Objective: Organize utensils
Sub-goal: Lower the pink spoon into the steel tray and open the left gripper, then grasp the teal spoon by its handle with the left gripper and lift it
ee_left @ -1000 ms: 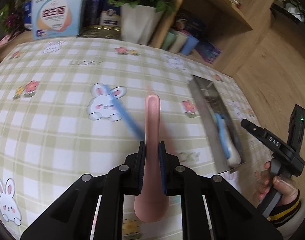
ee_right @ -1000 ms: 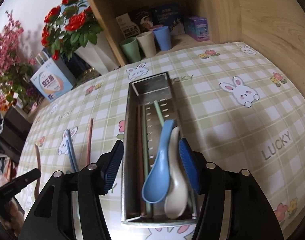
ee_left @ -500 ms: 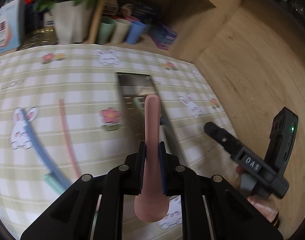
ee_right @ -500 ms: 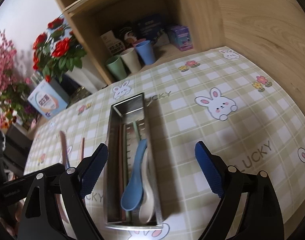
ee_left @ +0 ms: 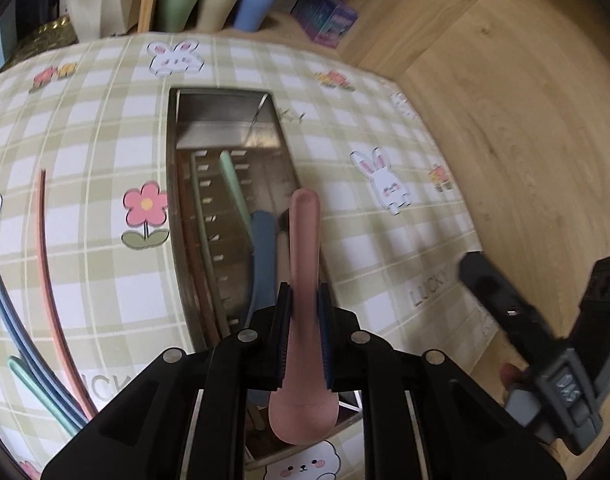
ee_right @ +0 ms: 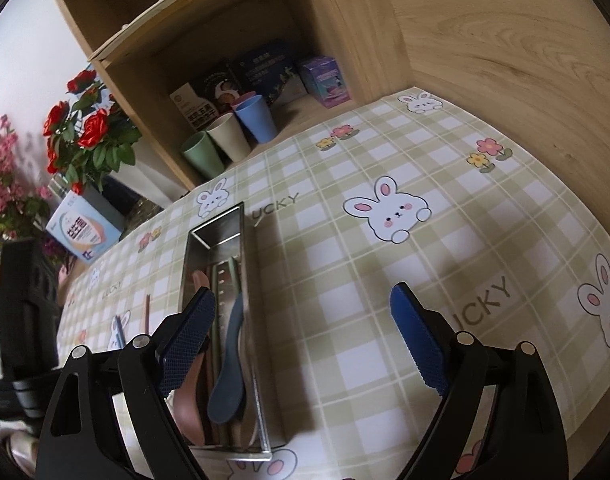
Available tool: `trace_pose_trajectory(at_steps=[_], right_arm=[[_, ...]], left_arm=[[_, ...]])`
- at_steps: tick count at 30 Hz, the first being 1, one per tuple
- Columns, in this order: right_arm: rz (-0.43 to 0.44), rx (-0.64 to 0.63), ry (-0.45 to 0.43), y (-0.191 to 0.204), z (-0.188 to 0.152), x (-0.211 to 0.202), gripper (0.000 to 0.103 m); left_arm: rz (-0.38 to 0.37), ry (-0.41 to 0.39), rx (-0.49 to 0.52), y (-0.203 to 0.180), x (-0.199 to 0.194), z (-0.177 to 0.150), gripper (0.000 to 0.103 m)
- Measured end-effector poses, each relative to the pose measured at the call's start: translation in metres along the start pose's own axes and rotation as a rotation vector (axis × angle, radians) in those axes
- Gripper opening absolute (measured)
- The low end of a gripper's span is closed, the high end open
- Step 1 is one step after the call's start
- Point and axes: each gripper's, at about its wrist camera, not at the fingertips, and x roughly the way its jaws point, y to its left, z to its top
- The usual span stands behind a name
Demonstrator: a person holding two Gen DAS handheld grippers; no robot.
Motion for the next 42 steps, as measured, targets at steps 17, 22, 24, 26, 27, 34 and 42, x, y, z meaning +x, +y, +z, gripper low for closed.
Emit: trace_pose_trajectory(at_steps=[17,22,24,26,27,34,42], right_arm=[[0.012,-0.007,0.012,0.012,-0.010,-0.004,0.086],[0.039,-0.027,0.015,0.034,-0.018,-0.003,0.086],[0.048,-0.042,0.016,0.045,-0.022,-0.002,0.086],[0.062,-0.065,0.015,0.059,-0.027,0.000,0.086],[0.067,-0.075,0.015,0.065,-0.030,0.001,0.086],[0.054,-0.140,0.034,0.100,-0.047,0.011,0.086],[0.046,-0.136,0.045,0.097,-0.049,0.012,0.086]], left_arm=[[0.009,-0.086,0.091,0.010,-0.037,0.003,0.033],[0.045,-0.169,0.097,0.040,-0.083,-0.003,0.036],[0.069,-0.190,0.085,0.053,-0.095,-0.006,0.036],[0.102,-0.209,0.060,0.072,-0.110,-0.013,0.038],[0.119,-0.217,0.041,0.084,-0.117,-0.018,0.039],[0.218,-0.193,-0.105,0.151,-0.128,-0.044,0.040],[0.209,-0.090,-0.178,0.167,-0.106,-0.073,0.038]])
